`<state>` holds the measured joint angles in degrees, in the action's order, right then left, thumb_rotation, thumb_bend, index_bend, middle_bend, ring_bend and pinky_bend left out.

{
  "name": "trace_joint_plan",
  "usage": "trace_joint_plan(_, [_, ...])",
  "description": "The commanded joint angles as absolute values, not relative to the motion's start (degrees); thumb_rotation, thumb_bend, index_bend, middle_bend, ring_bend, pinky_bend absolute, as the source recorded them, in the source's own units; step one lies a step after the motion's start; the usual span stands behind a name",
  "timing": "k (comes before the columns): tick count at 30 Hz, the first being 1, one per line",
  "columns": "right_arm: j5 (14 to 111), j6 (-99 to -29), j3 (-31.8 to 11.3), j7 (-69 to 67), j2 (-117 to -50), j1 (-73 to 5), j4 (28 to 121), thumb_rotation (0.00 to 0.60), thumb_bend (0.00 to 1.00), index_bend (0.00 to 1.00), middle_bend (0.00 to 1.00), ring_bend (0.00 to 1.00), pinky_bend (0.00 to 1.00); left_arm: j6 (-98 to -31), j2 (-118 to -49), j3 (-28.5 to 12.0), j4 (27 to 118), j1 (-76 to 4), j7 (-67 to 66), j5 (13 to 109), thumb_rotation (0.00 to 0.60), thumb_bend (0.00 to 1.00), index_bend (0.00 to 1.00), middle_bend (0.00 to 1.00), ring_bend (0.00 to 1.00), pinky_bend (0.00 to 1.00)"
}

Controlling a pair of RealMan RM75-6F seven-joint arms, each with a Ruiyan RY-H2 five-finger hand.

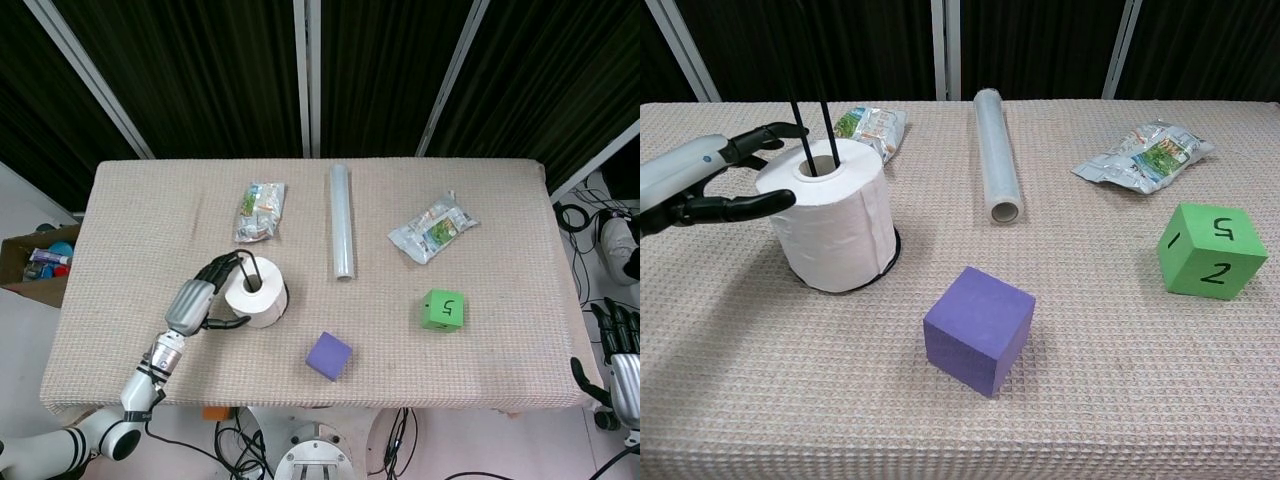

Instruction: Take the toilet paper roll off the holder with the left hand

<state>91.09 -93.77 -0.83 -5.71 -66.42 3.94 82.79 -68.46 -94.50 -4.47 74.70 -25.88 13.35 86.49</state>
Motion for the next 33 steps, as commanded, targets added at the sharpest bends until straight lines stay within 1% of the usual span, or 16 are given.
trace_joint_plan(1, [91.13, -93.95, -0.88, -5.80, -66.33, 4.01, 82.76, 0.600, 0.31, 0.00, 0.00, 0.00, 0.00, -67.77, -95.88, -4.82, 73.61, -26.31, 12.34, 85.48, 0.158, 0.03, 0.00, 0.00, 0.00, 0.14])
trace_joint_plan(6, [90.98, -93.84, -0.94, -5.90, -66.16, 4.01, 82.76, 0.600, 0.31, 0.00, 0.00, 0.00, 0.00, -66.59, -97.05, -5.21, 73.00, -26.84, 12.03, 84.15, 0.163, 0.03, 0.00, 0.00, 0.00, 0.14])
trace_joint_plan(10, [90.59, -93.25, -0.92, -6.02, -66.25, 3.91, 82.49, 0.600, 0.31, 0.00, 0.00, 0.00, 0.00, -66.43, -97.62, -5.36, 72.65, -27.28, 11.57, 84.01, 0.191, 0.03, 0.00, 0.00, 0.00, 0.14])
trace_joint_plan(13, [90.43, -93.13, -0.99, -6.15, -66.29, 3.90, 82.37, 0.600, 0.31, 0.00, 0.00, 0.00, 0.00, -66.27, -98.02, -5.54, 72.39, -27.48, 11.80, 83.69, 0.239, 0.03, 0.00, 0.00, 0.00, 0.14])
trace_joint_plan(14, [90.42, -93.15, -1.01, -6.19, -66.30, 3.90, 82.34, 0.600, 0.31, 0.00, 0.00, 0.00, 0.00, -66.39, -98.21, -5.62, 72.25, -27.50, 11.89, 83.64, 0.265, 0.03, 0.00, 0.00, 0.00, 0.14])
trace_joint_plan(16, [90.41, -93.15, -1.02, -6.26, -66.28, 3.91, 82.32, 0.600, 0.31, 0.00, 0.00, 0.00, 0.00, -66.94, -98.92, -6.09, 71.82, -27.40, 11.99, 83.17, 0.336, 0.03, 0.00, 0.00, 0.00, 0.13])
trace_joint_plan(18, [90.41, -93.11, -1.00, -6.26, -66.23, 3.91, 82.33, 0.600, 0.31, 0.00, 0.00, 0.00, 0.00, -67.14, -99.59, -6.59, 71.58, -27.28, 12.59, 82.44, 0.392, 0.03, 0.00, 0.00, 0.00, 0.14])
trace_joint_plan(19, [90.40, -93.11, -0.99, -6.24, -66.21, 3.92, 82.34, 0.600, 0.31, 0.00, 0.00, 0.00, 0.00, -67.20, -99.82, -6.80, 71.54, -27.23, 12.98, 82.13, 0.411, 0.03, 0.00, 0.00, 0.00, 0.13])
trace_joint_plan(24, [90.13, -92.98, -1.05, -6.40, -66.11, 3.97, 82.25, 0.600, 0.31, 0.00, 0.00, 0.00, 0.00, -68.09, -100.75, -7.47, 71.07, -26.92, 15.64, 81.61, 0.511, 0.03, 0.00, 0.06, 0.01, 0.14])
trace_joint_plan(26, [90.03, -92.80, -1.01, -6.49, -66.11, 3.97, 82.15, 0.600, 0.31, 0.00, 0.00, 0.00, 0.00, -68.76, -101.25, -7.76, 70.88, -26.67, 17.01, 81.51, 0.588, 0.04, 0.00, 0.12, 0.05, 0.14])
trace_joint_plan(27, [90.01, -92.69, -0.97, -6.52, -66.12, 3.95, 82.10, 0.600, 0.31, 0.00, 0.00, 0.00, 0.00, -68.96, -101.35, -7.79, 70.76, -26.61, 17.73, 81.59, 0.598, 0.04, 0.00, 0.13, 0.07, 0.14])
trace_joint_plan(30, [89.97, -92.51, -0.95, -6.49, -66.11, 3.91, 82.12, 0.600, 0.31, 0.00, 0.00, 0.00, 0.00, -69.32, -101.44, -7.91, 70.76, -26.53, 19.00, 81.70, 0.600, 0.07, 0.00, 0.19, 0.16, 0.15])
trace_joint_plan(33, [89.99, -92.52, -0.95, -6.47, -66.05, 3.92, 82.22, 0.600, 0.31, 0.00, 0.00, 0.00, 0.00, -69.12, -101.02, -8.10, 71.65, -26.46, 20.16, 81.38, 0.600, 0.09, 0.00, 0.24, 0.22, 0.17])
